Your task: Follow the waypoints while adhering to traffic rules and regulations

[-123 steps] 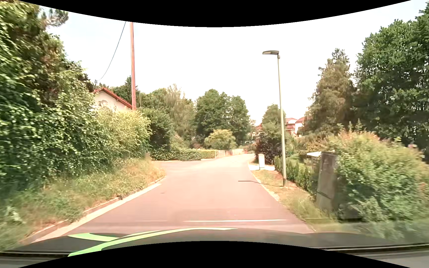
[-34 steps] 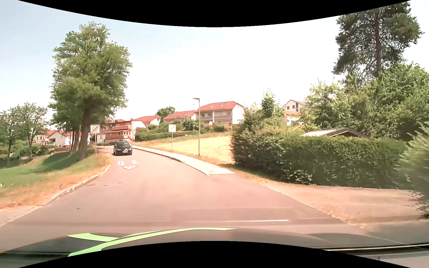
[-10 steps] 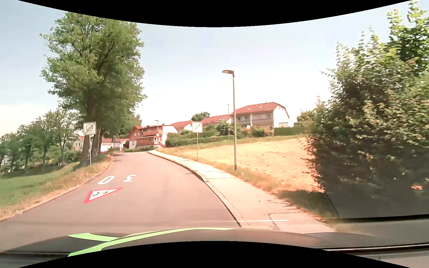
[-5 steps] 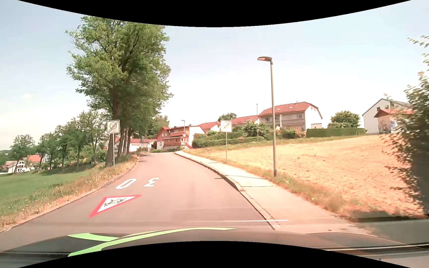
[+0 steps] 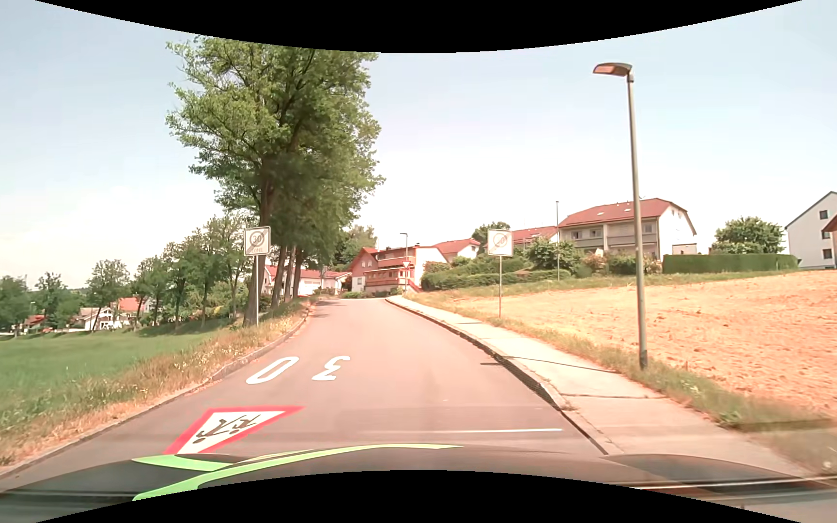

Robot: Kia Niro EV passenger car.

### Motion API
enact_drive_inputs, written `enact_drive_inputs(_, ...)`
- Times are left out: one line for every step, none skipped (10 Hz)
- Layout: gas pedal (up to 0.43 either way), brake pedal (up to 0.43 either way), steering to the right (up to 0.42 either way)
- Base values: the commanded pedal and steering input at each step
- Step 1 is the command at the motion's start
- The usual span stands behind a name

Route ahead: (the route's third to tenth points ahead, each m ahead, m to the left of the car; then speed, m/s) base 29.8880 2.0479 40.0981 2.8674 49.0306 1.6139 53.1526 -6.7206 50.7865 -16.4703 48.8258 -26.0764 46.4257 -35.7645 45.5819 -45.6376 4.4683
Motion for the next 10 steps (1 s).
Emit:
enact_drive_inputs(0.319, 0.0, -0.089)
enact_drive_inputs(0.331, 0.0, -0.066)
enact_drive_inputs(0.339, 0.0, -0.05)
enact_drive_inputs(0.35, 0.0, -0.037)
enact_drive_inputs(0.35, 0.0, -0.028)
enact_drive_inputs(0.358, 0.0, -0.021)
enact_drive_inputs(0.37, 0.0, -0.015)
enact_drive_inputs(0.37, 0.0, -0.012)
enact_drive_inputs(0.37, 0.0, -0.01)
enact_drive_inputs(0.37, 0.0, -0.01)
